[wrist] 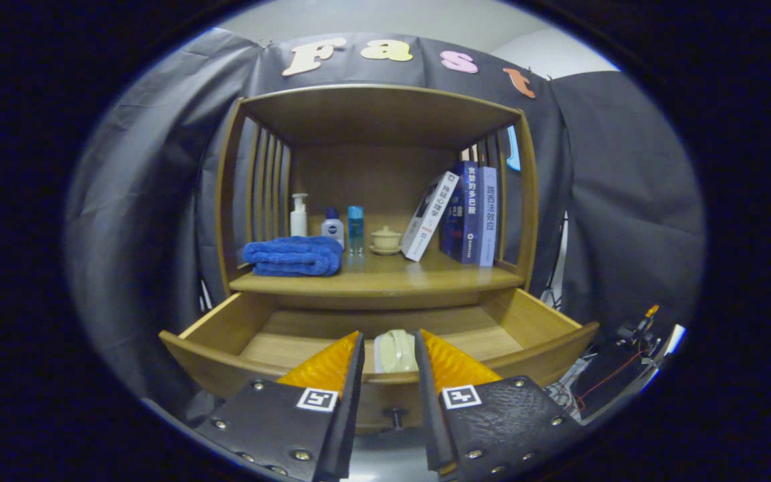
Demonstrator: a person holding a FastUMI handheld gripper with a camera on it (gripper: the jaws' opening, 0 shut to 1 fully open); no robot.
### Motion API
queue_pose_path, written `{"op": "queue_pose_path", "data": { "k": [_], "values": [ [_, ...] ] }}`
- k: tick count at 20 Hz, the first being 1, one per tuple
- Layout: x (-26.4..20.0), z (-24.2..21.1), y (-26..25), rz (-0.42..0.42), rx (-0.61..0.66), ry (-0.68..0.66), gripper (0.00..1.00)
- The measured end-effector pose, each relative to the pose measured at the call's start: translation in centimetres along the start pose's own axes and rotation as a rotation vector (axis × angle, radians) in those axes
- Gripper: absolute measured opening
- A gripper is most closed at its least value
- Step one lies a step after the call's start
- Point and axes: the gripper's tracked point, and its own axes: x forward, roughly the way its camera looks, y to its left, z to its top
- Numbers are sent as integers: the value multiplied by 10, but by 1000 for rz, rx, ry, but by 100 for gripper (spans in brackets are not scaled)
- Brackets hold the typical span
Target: Pull open the drawer, take out the items inside it, and place them on the countertop above the cabinet.
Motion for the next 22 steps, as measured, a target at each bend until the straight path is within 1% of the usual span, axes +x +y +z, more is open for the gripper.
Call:
{"op": "queue_pose_path", "data": {
  "k": [3, 7, 10, 14, 18, 20, 22],
  "values": [
    [21, 5, 8, -20, -3, 48, 42],
    [48, -6, 10, -67, 66, 140, 43],
    [58, -17, 12, -93, 90, 201, 43],
    [78, -26, 16, -107, 66, 267, 43],
    [90, -46, 16, -129, 13, 369, 43],
    [94, -57, 13, -148, -6, 419, 47],
    [103, -66, 20, -121, 4, 452, 52]
  ]
}}
